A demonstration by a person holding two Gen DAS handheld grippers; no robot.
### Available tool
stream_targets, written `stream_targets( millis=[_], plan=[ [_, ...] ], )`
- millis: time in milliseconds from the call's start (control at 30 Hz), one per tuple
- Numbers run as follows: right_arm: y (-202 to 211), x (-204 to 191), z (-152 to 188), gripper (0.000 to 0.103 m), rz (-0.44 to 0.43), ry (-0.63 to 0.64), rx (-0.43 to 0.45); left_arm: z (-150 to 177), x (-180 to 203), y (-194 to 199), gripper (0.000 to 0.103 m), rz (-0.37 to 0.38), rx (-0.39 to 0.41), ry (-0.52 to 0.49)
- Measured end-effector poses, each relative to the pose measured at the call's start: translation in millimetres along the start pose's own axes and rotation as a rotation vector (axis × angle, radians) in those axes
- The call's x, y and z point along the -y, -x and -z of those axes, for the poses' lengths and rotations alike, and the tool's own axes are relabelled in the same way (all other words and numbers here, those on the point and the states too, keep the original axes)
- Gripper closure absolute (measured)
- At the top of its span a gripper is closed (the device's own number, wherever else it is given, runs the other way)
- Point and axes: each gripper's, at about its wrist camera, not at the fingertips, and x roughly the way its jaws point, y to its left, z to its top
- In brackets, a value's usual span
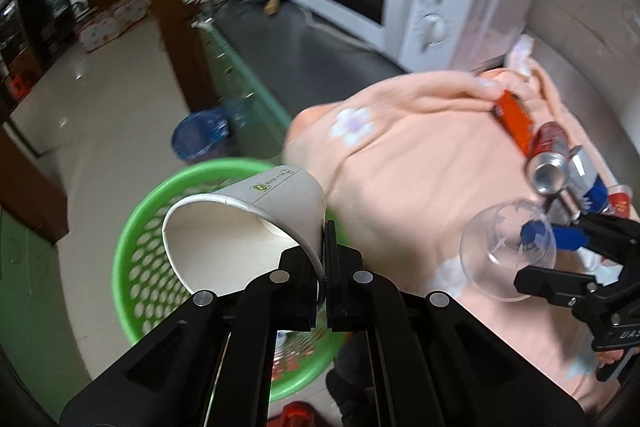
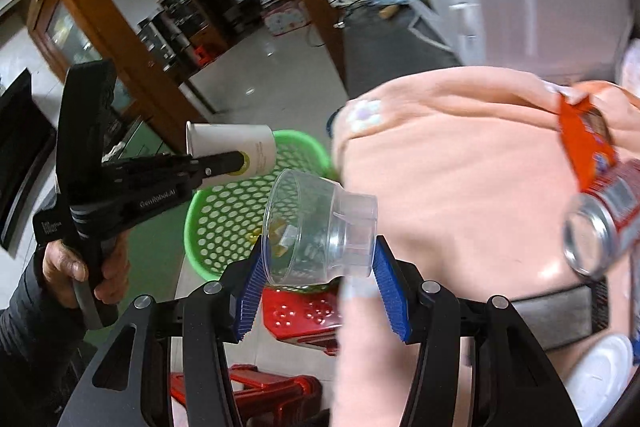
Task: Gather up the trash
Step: 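Carry both cups over the green basket and open both tools to drop them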
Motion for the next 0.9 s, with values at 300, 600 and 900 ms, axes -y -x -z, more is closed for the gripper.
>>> stream_targets(
  millis=[300,600,900],
  plan=[
    [-47,-25,-15,0.053,-0.03,0.041,-0.062,24,-41,-13,0.099,-0.112,-0.082,0.072],
    [-98,-51,-30,0.053,-0.064,0.042,-0.116,47,-85,-15,0.088,-0.17,-0.125,0.191],
    [-105,-56,-31,0.038,-0.105,0.032,-0.1,49,-89,-7,0.054,-0.191,-0.105,0.214]
  ],
)
